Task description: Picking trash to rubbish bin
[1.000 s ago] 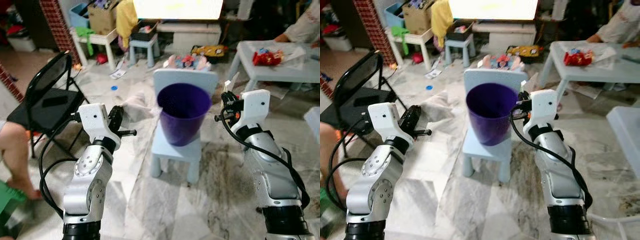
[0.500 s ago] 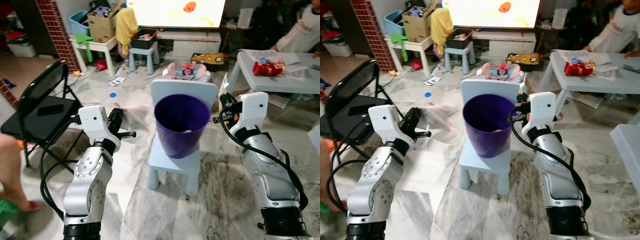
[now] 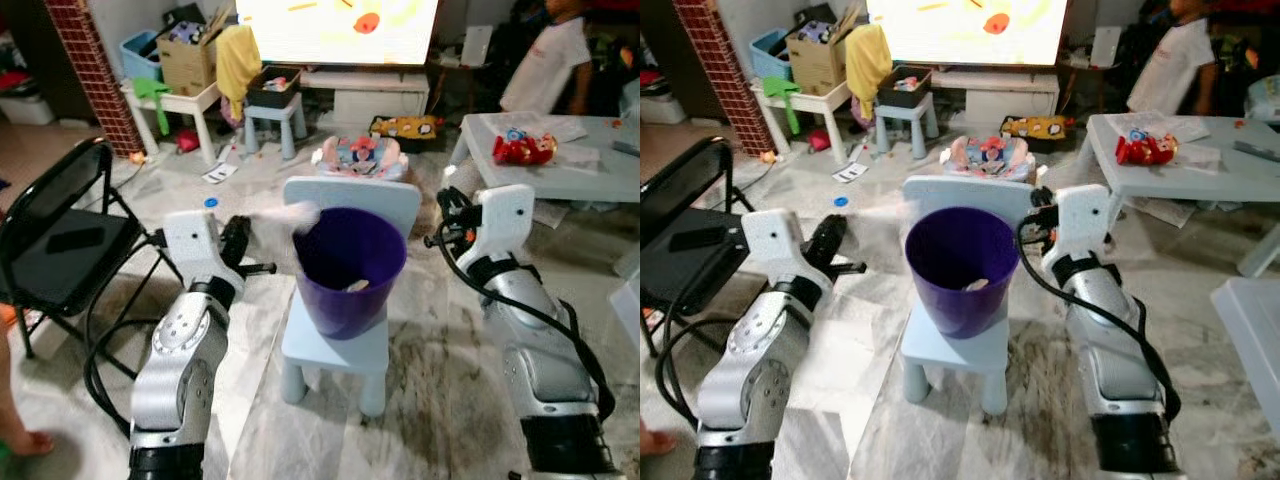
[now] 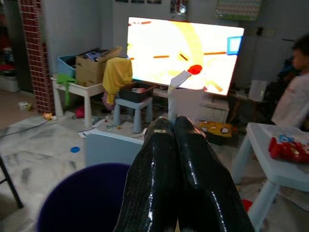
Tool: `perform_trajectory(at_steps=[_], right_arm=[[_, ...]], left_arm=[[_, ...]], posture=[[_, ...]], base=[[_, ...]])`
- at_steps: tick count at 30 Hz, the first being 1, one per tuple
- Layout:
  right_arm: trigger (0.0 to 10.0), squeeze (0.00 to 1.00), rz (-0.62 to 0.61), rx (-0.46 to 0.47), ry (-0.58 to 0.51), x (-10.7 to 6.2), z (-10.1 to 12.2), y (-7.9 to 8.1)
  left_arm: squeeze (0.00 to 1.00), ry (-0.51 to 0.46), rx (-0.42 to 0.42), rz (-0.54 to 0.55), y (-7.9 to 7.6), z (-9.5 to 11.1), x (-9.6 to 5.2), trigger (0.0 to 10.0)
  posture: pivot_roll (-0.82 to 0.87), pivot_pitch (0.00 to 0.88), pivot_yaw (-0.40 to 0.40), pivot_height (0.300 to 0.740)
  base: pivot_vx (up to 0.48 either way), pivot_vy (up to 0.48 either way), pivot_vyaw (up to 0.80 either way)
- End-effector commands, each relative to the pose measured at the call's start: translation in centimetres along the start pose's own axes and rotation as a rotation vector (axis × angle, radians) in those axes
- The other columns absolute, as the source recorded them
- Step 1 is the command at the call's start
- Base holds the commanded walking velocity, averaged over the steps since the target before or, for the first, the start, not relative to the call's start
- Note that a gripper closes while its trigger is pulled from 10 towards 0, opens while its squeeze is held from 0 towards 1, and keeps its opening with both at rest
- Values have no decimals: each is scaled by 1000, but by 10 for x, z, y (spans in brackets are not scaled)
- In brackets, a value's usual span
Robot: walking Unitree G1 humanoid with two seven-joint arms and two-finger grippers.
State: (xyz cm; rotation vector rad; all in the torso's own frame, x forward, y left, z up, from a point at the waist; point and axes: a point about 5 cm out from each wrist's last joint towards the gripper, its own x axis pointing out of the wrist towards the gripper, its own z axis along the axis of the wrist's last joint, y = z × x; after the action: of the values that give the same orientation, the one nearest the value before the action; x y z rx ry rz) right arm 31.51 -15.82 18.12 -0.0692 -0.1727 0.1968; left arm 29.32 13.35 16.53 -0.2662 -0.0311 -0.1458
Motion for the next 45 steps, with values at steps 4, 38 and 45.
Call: perform_trajectory(at_steps=[4, 38, 45], right_arm=[[0, 0, -9, -22, -13, -1, 4, -5], [0, 0, 20, -28, -19, 2, 5, -1], [0, 0, 24, -32, -19, 2, 5, -2]], left_arm=[[0, 2, -6, -15, -6, -1, 1, 0], [0, 0, -7, -14, -7, -3, 2, 0], [0, 1, -10, -11, -7, -4, 2, 0]], posture=[[77, 27, -11, 740], [78, 22, -19, 740], [76, 24, -22, 740]], base=[[348, 0, 0], [380, 0, 0], [384, 0, 0]])
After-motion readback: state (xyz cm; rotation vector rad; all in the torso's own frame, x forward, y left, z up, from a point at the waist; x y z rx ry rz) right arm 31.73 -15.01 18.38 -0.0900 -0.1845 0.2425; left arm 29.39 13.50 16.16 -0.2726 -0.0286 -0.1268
